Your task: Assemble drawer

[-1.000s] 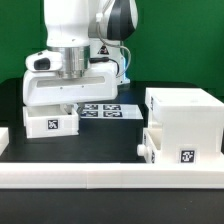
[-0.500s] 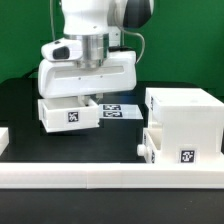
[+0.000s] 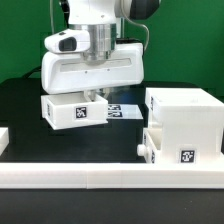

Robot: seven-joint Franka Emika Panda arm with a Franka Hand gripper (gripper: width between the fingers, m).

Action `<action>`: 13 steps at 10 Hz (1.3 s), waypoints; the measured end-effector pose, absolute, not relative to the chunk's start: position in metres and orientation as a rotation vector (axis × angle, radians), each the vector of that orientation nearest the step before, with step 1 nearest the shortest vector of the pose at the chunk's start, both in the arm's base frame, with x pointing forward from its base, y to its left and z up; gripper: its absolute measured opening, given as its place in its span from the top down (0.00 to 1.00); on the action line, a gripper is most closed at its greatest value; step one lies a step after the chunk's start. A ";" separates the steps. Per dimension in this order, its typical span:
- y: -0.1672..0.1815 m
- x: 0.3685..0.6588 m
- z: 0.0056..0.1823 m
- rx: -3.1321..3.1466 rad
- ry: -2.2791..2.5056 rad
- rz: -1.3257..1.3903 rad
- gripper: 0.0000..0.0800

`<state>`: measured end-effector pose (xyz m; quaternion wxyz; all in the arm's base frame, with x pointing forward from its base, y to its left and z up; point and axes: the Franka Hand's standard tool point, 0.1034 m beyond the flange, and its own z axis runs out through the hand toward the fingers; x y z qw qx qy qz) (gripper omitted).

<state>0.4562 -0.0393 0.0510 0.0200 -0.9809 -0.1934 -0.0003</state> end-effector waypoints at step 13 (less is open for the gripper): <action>-0.046 0.509 0.074 -2.347 -2.100 0.026 0.95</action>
Offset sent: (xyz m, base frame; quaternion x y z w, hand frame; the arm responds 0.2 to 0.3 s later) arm 0.0286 0.0015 0.0148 0.0077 -0.0056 -0.2697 0.9629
